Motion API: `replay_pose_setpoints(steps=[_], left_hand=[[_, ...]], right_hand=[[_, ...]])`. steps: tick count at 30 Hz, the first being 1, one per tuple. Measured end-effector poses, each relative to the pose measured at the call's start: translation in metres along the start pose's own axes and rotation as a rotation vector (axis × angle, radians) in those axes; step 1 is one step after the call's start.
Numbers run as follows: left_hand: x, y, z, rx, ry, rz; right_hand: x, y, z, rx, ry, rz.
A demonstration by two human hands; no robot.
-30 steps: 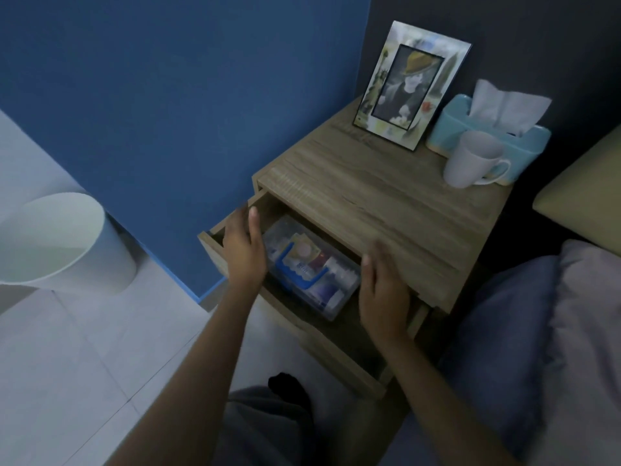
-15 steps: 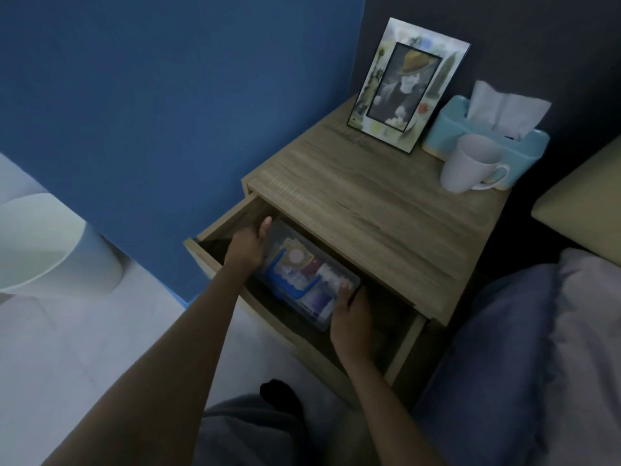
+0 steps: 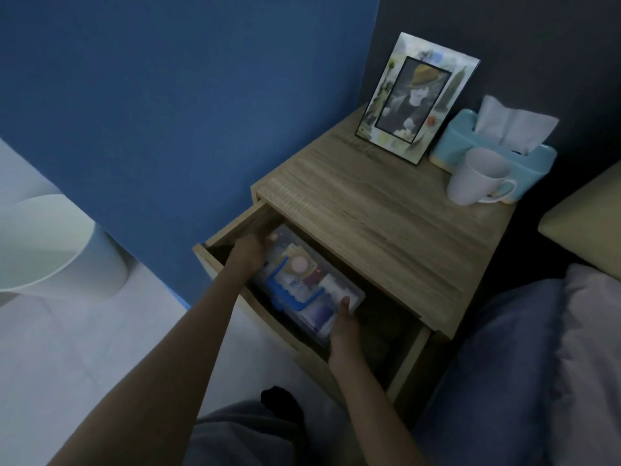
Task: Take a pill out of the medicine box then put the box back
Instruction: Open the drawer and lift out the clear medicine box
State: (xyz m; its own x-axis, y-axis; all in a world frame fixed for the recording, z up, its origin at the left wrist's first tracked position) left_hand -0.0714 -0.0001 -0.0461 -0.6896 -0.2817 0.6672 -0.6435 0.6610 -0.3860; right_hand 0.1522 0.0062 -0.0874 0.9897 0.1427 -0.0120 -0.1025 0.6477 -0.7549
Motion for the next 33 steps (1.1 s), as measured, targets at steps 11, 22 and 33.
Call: replay_pose_setpoints(steps=[11, 22, 33], left_hand=[[0.055, -0.019, -0.027, 0.012, 0.132, -0.145], [0.134, -0.042, -0.085, -0.088, 0.166, -0.388], [0.102, 0.016, -0.163, -0.061, -0.058, -0.380]], right_hand=[[-0.016, -0.040, 0.018, 0.021, 0.060, 0.106], [-0.026, -0.074, 0.095, 0.103, -0.059, 0.144], [-0.010, -0.003, 0.289, 0.525, -0.485, -0.024]])
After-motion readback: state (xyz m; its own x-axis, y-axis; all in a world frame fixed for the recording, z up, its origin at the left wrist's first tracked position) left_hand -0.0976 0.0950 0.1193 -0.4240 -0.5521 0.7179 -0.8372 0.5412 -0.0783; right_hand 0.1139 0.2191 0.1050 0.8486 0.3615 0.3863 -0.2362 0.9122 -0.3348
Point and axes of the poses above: each hand's wrist, its own y-axis towards the middle knuckle, its own x-axis out of the back of the hand, z = x × y, the point moved 4 cm from there along y, towards the middle knuckle, and after that the axes turned 2 degrees about -z, right-handed, at the moved point
